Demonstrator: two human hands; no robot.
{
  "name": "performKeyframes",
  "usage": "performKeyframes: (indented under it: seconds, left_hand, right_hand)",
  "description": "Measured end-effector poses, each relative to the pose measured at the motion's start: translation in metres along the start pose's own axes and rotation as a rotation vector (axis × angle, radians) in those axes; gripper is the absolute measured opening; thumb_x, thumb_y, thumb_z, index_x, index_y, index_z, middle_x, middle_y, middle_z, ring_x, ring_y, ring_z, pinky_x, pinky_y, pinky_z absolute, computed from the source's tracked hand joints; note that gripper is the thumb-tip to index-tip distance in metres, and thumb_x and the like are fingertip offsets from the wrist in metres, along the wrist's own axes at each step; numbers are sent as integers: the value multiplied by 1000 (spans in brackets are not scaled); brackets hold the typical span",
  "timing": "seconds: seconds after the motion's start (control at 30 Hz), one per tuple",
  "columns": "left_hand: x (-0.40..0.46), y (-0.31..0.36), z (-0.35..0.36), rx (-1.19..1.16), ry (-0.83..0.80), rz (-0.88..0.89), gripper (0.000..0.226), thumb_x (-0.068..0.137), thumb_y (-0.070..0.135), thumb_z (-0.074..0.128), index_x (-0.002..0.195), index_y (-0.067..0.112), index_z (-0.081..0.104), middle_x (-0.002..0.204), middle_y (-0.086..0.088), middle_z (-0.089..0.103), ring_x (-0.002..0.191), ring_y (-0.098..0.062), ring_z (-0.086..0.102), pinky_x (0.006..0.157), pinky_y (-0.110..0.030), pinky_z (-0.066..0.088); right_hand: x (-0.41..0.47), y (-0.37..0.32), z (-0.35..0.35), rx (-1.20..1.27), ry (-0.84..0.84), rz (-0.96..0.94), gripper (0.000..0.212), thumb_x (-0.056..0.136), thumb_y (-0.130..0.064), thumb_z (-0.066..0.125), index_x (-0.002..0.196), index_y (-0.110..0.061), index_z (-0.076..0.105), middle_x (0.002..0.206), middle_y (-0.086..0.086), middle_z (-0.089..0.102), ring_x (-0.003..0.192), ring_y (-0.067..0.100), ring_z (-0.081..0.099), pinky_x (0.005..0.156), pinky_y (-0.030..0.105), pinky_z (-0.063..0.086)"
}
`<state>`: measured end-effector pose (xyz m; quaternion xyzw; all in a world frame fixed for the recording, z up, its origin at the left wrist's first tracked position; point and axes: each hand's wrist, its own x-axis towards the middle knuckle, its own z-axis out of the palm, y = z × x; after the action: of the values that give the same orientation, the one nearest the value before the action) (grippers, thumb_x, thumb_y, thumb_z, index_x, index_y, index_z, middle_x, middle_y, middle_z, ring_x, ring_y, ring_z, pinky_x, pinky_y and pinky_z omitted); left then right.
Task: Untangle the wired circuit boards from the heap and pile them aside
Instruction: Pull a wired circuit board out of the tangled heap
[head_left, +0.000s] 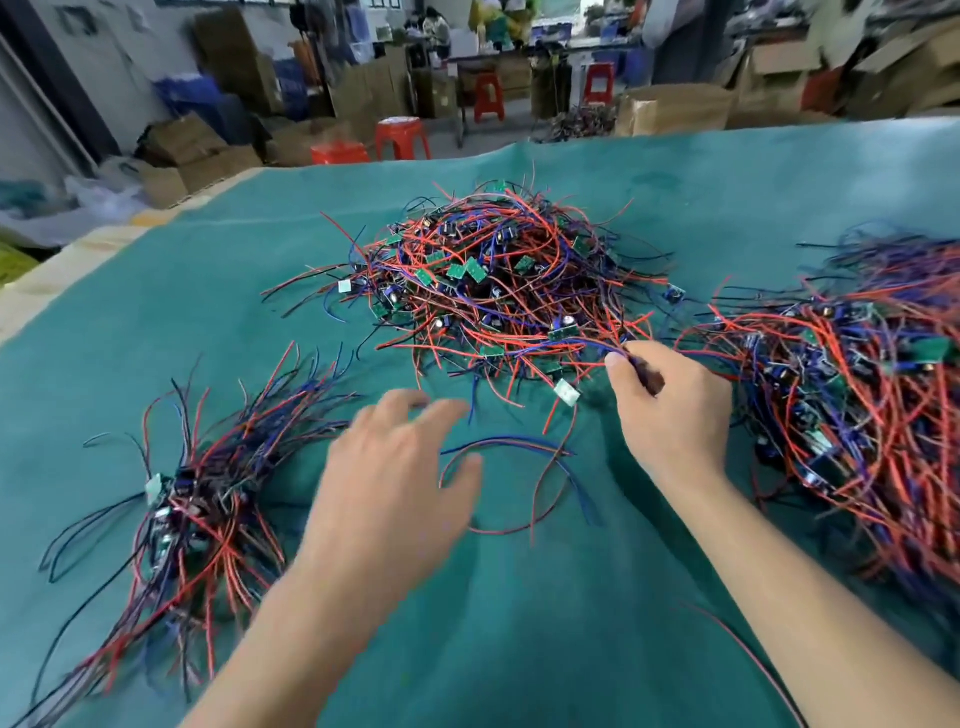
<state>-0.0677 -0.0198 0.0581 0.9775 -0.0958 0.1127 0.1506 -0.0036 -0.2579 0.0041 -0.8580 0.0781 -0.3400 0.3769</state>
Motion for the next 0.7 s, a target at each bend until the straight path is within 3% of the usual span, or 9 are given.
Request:
performKeyframes:
  seconds: [0.1, 0.17, 0.27, 0.37, 0.43, 0.53, 0.6, 0.63, 0.7]
  left_hand:
    - [20, 59, 50, 12, -197, 112, 43, 95, 49, 45, 135, 33, 50, 139, 1, 48, 131, -26, 42, 111, -44, 34]
    - [32, 76, 72, 84, -151, 89, 40, 97, 51, 42, 126, 26, 53, 133, 0, 51, 126, -29, 42, 107, -47, 34]
    - [53, 85, 86, 123, -6, -45, 48, 94, 60, 43, 109, 17, 58, 116, -6, 57, 111, -32, 48, 89, -46, 39]
    - [77, 86, 89, 83, 51, -150, 56, 92, 63, 47, 107, 10, 59, 114, -10, 62, 110, -33, 54, 88, -45, 42]
    - [85, 86, 89, 29, 46, -177, 50, 93, 54, 50, 107, 8, 61, 115, -12, 61, 111, -34, 53, 88, -43, 44]
    - [84, 84, 81, -97, 101, -197, 36, 92, 38, 47, 88, 6, 63, 103, -13, 62, 102, -34, 52, 82, -41, 44]
    - [72, 83, 70, -237, 106, -202, 34, 85, 38, 49, 68, 10, 55, 80, -10, 58, 84, -31, 50, 73, -39, 45]
    - [64, 82, 63, -377, 91, -230, 37, 80, 41, 51, 62, 9, 52, 67, -6, 54, 72, -27, 48, 66, -37, 44]
    - [49, 81, 47, -876, -10, -352, 33, 74, 40, 50, 61, 11, 57, 57, -1, 58, 55, -18, 50, 53, -30, 41]
  right_hand:
    - [0, 1, -1, 11, 12, -7, 26, 94, -36, 64, 87, -11, 69, 59, 4, 59, 67, 37, 56, 62, 40, 43]
    - [0, 2, -3, 9, 27, -37, 28, 92, -38, 61, 88, -12, 70, 64, 6, 65, 67, 37, 59, 64, 41, 48]
    - [0, 3, -3, -6, 36, -58, 24, 92, -37, 62, 89, -15, 73, 67, 5, 69, 69, 37, 62, 65, 40, 50]
    - [1, 3, -2, -14, 25, -50, 17, 93, -33, 68, 93, -18, 76, 74, 3, 74, 75, 36, 66, 69, 41, 53]
    - [1, 4, -3, -17, 16, -34, 15, 94, -32, 70, 93, -18, 76, 75, 4, 74, 75, 36, 66, 68, 41, 52]
    - [1, 4, -3, -21, 0, -25, 15, 94, -32, 71, 93, -18, 76, 74, 5, 73, 74, 37, 64, 66, 39, 49]
    - [3, 4, -3, -41, -17, -23, 19, 94, -33, 70, 88, -15, 73, 68, 7, 67, 71, 38, 60, 63, 40, 47]
    - [3, 4, -2, -51, -21, -21, 24, 94, -34, 69, 84, -12, 70, 63, 8, 60, 69, 39, 56, 62, 41, 47]
    - [4, 4, -2, -70, -32, -29, 33, 93, -36, 64, 79, -7, 63, 58, 7, 50, 65, 36, 51, 60, 42, 47]
